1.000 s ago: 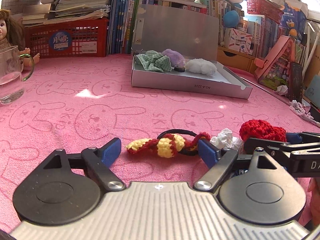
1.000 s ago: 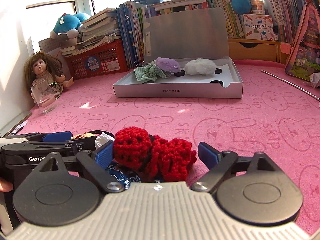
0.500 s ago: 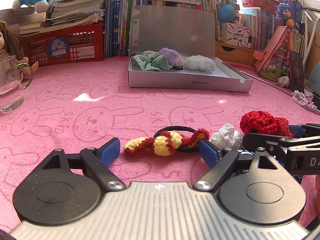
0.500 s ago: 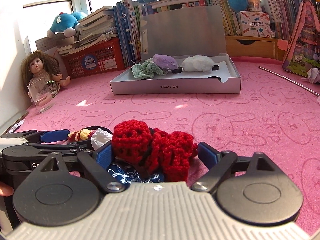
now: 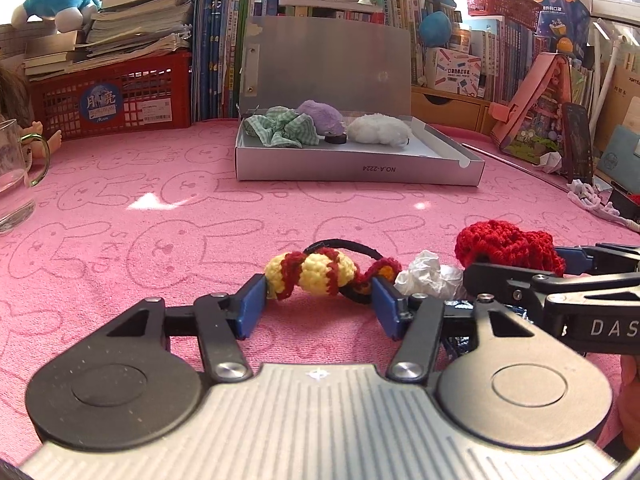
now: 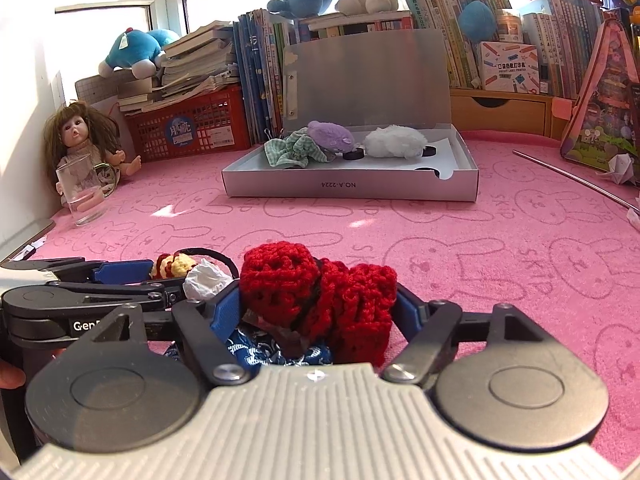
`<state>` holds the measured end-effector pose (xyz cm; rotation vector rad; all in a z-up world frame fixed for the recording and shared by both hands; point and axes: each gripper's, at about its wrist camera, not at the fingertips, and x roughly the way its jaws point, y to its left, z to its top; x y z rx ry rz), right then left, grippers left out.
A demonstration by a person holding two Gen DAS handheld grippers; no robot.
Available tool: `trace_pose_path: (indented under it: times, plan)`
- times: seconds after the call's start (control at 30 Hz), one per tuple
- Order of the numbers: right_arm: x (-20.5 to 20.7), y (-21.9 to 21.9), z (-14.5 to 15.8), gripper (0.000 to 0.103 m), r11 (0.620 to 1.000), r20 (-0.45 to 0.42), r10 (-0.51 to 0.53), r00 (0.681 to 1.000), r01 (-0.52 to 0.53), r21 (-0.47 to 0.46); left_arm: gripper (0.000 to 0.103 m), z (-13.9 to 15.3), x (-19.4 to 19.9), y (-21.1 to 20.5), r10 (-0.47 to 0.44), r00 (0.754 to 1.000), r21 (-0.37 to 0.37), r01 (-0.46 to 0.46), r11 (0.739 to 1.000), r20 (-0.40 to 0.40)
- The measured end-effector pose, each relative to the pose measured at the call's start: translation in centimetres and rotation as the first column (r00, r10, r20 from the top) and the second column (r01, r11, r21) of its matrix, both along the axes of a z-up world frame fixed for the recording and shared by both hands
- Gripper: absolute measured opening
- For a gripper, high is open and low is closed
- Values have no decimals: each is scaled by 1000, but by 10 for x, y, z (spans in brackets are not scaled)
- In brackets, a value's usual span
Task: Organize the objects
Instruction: 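Grasp yellow-red crocheted strip with left tool while right tool grasps red crocheted toy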
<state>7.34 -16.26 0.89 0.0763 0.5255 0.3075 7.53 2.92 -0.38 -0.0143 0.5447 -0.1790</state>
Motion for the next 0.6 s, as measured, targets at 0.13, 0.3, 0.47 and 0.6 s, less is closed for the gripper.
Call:
trace_pose_path:
  times: [0.13, 0.3, 0.47, 0.6]
  plan:
    - [-2, -2, 0, 74, 1000, 7, 4, 1000, -4, 10, 41, 3, -2, -5, -18, 1000, 2, 18, 1000, 17]
    - [-1, -3, 0, 73, 1000, 8, 4, 1000, -4, 22, 40, 9, -1, -9, -24, 999, 6, 24, 1000, 43]
    - [-1, -7, 0, 72, 999, 10, -14, 1000, 14, 42, 43, 14, 2, -10, -19, 998, -5, 19, 1000, 56]
    - [-1, -14, 0, 72, 995, 11, -62, 998, 61, 83, 60, 15, 9, -15, -31, 998, 5, 31, 1000, 57]
